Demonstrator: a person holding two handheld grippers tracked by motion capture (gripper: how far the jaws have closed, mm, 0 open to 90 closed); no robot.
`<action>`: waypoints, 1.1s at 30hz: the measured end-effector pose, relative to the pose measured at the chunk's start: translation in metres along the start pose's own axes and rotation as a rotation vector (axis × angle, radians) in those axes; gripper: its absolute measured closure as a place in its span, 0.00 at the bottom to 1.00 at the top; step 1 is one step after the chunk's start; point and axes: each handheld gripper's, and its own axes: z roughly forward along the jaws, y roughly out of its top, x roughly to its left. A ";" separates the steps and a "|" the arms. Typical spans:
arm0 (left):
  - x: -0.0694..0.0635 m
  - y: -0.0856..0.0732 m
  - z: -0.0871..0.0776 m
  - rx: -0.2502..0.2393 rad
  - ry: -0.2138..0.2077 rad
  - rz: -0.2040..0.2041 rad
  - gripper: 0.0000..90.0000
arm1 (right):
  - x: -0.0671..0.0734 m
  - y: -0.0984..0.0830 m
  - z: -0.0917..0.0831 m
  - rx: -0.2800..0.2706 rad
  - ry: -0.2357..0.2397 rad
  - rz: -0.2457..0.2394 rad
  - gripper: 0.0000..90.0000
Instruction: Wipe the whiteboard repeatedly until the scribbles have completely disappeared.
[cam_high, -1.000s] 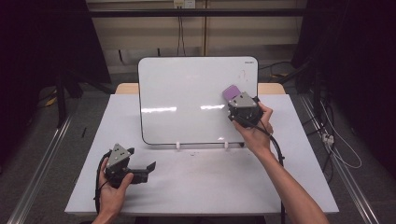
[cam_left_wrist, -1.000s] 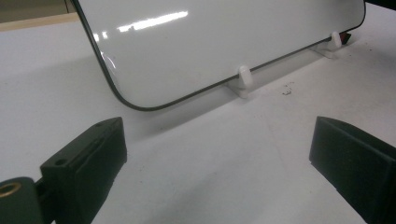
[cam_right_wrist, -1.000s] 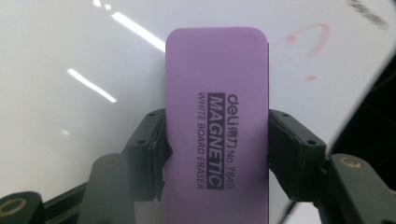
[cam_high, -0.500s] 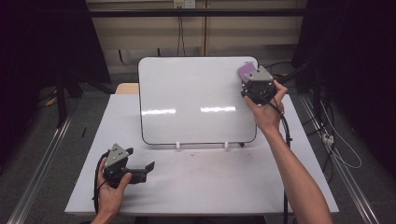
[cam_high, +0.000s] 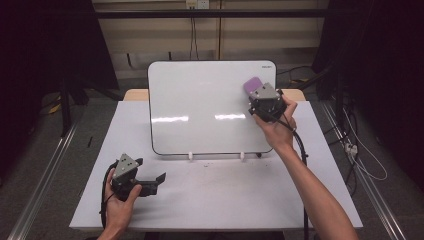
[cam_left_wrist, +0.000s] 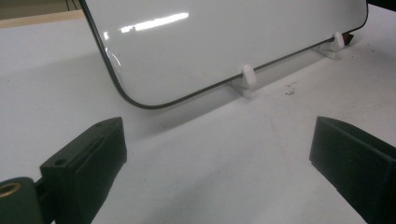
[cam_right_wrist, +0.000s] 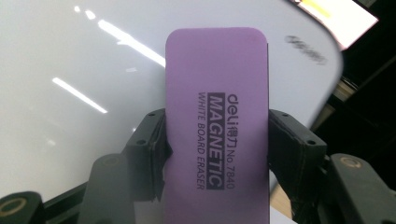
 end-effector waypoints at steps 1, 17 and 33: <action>0.000 0.000 0.000 0.002 -0.003 -0.004 0.04 | 0.005 0.000 -0.001 -0.001 0.015 -0.007 0.46; 0.003 -0.001 -0.002 -0.005 -0.007 -0.028 0.04 | -0.049 0.020 0.014 -0.003 -0.071 0.108 0.46; 0.001 -0.001 0.000 0.010 -0.004 -0.007 0.04 | -0.010 -0.022 -0.010 0.015 0.041 0.073 0.46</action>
